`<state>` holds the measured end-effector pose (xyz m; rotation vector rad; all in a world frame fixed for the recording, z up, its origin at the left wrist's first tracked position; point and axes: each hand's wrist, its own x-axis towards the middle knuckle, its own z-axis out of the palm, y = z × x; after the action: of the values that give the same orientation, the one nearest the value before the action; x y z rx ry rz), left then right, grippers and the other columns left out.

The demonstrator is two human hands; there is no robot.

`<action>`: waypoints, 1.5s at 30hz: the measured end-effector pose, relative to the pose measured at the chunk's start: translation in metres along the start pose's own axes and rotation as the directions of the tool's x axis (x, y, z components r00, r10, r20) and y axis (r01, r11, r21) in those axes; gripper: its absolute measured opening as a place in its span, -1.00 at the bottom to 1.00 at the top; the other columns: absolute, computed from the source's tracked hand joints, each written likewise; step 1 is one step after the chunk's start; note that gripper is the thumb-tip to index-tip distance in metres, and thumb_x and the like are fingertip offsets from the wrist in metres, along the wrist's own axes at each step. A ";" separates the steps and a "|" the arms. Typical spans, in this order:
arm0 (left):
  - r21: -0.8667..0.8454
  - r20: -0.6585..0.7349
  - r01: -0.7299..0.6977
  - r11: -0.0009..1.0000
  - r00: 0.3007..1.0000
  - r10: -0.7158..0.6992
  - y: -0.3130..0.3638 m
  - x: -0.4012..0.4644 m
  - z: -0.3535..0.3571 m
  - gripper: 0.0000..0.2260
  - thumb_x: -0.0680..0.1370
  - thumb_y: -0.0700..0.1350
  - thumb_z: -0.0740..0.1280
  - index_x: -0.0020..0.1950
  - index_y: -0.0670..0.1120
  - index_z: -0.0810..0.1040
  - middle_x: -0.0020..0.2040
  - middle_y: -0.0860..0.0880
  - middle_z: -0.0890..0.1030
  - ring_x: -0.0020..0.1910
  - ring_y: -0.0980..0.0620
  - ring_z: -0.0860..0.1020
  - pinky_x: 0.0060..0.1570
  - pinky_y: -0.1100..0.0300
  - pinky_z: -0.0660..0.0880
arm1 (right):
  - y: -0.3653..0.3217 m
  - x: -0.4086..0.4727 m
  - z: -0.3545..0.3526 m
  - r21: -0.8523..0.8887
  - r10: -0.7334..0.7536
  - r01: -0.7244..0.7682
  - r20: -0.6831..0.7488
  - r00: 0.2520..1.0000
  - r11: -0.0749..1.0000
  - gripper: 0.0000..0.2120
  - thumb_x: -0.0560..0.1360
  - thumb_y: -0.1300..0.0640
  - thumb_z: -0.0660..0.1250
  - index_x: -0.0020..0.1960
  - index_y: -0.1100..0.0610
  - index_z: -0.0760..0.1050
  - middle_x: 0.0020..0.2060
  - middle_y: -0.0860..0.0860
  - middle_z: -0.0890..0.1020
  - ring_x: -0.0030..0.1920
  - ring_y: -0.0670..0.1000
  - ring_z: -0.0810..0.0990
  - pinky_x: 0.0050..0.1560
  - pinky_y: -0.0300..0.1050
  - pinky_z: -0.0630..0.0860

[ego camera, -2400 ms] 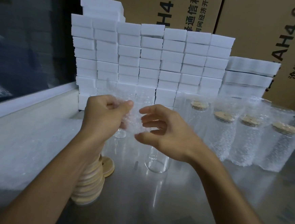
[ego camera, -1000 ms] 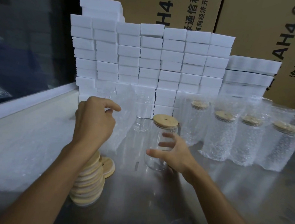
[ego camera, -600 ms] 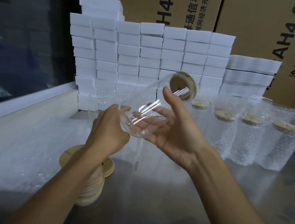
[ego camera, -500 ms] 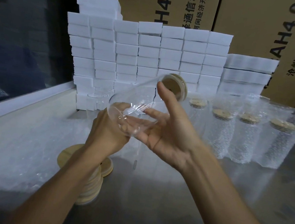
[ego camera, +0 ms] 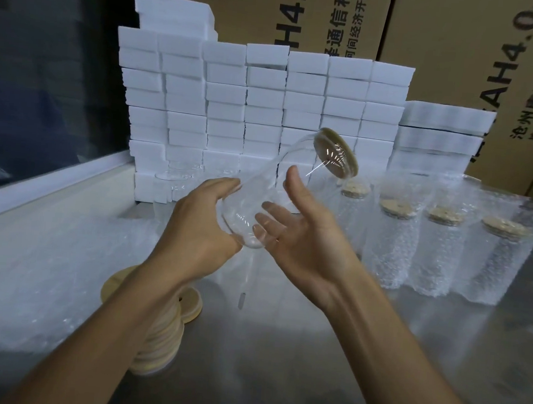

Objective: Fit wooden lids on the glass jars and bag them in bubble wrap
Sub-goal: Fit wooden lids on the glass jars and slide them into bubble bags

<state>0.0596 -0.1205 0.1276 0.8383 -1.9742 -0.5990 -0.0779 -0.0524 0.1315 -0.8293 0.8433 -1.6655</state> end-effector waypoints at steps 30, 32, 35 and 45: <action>0.104 0.089 0.122 0.987 0.987 -0.131 -0.006 -0.001 0.011 -0.39 0.32 -0.29 0.47 0.32 0.04 0.43 0.21 0.16 0.44 -0.05 0.02 0.48 -0.11 0.23 0.38 | 0.004 0.009 -0.020 -0.310 0.104 -0.093 0.019 0.994 0.946 -0.80 0.34 -0.19 0.51 -0.23 -0.07 0.67 -0.24 0.01 0.42 -0.23 -0.02 0.40 -0.01 -0.17 0.43; 0.093 0.107 0.128 0.987 0.985 -0.138 -0.004 -0.002 0.011 -0.33 0.31 -0.29 0.49 0.37 0.07 0.41 0.25 0.17 0.43 -0.09 -0.01 0.50 -0.08 0.20 0.41 | 0.005 0.010 -0.021 -0.322 0.101 -0.112 -0.050 0.994 0.940 -0.78 0.39 -0.15 0.51 -0.29 -0.04 0.61 -0.26 0.03 0.18 -0.33 -0.03 0.16 -0.19 -0.19 0.31; 0.074 0.116 0.144 0.987 0.982 -0.152 -0.001 -0.003 0.010 -0.32 0.31 -0.29 0.49 0.36 0.09 0.41 0.23 0.19 0.42 -0.07 0.00 0.51 -0.06 0.19 0.42 | 0.006 0.011 -0.022 -0.401 0.092 -0.130 -0.112 0.989 0.907 -0.75 0.49 -0.10 0.48 -0.18 0.06 0.54 -0.32 0.01 0.12 -0.37 -0.03 0.10 -0.17 -0.17 0.32; 0.087 0.113 0.131 0.988 0.984 -0.140 0.010 -0.005 0.009 -0.30 0.33 -0.25 0.50 0.43 0.04 0.38 0.38 0.15 0.39 0.29 0.04 0.44 0.12 0.27 0.35 | 0.007 0.009 -0.026 -0.693 -0.111 -0.048 -0.184 0.977 0.719 -0.72 0.42 -0.02 0.58 -0.07 0.19 0.70 -0.24 0.00 0.74 -0.24 -0.08 0.67 -0.08 -0.16 0.67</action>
<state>0.0501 -0.1094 0.1277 1.0130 -2.0712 -0.6664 -0.0985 -0.0589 0.1130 -1.1833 1.6817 -1.4705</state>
